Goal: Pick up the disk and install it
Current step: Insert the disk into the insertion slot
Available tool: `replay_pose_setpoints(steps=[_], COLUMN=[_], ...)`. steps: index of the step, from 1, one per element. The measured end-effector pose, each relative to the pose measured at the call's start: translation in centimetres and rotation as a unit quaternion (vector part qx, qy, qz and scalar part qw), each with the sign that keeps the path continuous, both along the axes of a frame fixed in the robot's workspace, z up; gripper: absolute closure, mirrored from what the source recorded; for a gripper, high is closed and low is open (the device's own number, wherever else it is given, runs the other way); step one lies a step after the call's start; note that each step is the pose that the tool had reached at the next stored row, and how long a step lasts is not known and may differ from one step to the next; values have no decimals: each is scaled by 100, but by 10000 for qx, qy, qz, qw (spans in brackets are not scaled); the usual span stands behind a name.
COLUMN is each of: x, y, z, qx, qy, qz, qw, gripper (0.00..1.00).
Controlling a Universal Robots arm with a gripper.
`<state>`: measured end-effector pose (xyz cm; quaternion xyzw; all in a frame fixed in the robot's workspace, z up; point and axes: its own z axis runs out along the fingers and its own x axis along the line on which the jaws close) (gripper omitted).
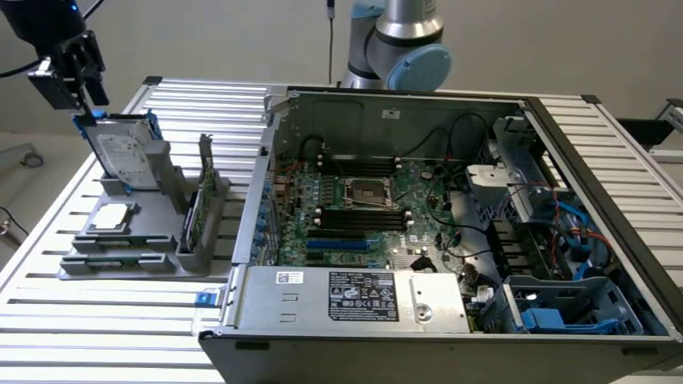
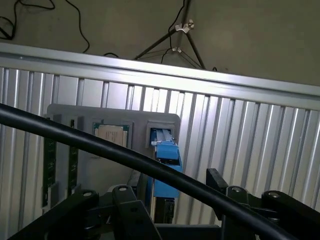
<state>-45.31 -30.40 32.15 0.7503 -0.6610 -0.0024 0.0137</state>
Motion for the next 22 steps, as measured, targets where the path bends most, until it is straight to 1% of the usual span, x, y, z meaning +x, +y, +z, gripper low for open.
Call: replay_pose_setpoints(steps=[13, 17, 22], x=[-11, -17, -24], y=[2, 15, 52], z=[-236, -310, -400], qx=[-2, -2, -5], qy=[-6, -17, -28], qz=[0, 0, 0], qw=[10000, 10000, 10000], gripper=[38, 38, 38])
